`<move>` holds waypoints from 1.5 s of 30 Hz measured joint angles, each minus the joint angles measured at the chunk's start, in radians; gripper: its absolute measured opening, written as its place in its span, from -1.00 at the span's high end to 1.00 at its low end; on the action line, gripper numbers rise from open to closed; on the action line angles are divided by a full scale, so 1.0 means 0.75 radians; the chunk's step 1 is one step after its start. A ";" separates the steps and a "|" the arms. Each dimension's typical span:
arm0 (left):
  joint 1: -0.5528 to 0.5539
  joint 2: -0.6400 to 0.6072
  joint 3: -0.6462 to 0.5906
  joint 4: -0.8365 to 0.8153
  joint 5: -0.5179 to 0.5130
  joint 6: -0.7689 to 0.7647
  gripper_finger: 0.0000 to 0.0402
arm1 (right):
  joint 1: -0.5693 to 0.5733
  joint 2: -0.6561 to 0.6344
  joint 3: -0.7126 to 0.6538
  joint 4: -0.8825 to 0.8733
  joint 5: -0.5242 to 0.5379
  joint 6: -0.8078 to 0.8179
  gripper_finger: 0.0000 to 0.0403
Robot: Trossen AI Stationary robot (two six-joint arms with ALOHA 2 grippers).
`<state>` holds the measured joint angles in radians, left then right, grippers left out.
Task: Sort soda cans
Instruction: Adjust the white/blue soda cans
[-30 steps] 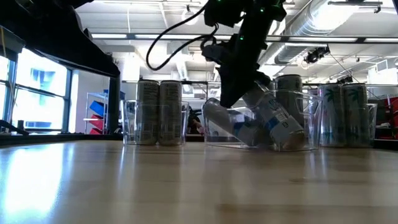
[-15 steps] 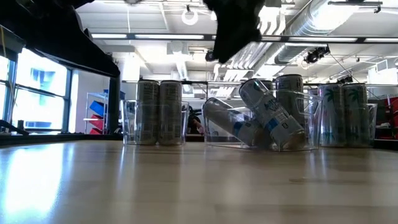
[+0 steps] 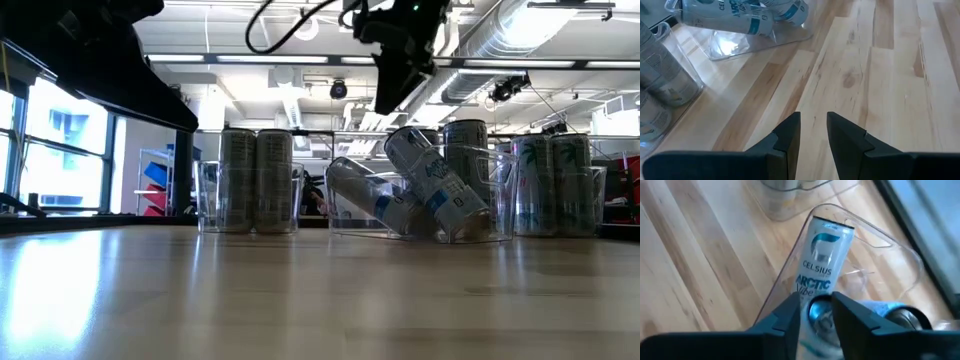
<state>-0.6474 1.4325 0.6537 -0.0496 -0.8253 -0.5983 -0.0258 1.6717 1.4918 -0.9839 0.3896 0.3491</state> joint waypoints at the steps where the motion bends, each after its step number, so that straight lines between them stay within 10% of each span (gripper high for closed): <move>1: 0.003 0.000 0.000 0.002 0.000 0.000 0.56 | -0.037 0.005 0.000 0.013 -0.050 -0.005 0.52; 8: 0.026 0.000 0.000 0.002 0.003 0.009 0.56 | -0.131 0.029 -0.001 -0.046 -0.149 -0.053 0.97; 45: 0.026 0.000 0.000 -0.007 0.004 0.011 0.56 | 0.128 -0.037 -0.002 -0.750 -0.326 0.450 0.99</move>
<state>-0.6277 1.4324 0.6537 -0.0548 -0.8221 -0.5903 0.0704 1.6436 1.4906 -1.5465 0.1448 0.6864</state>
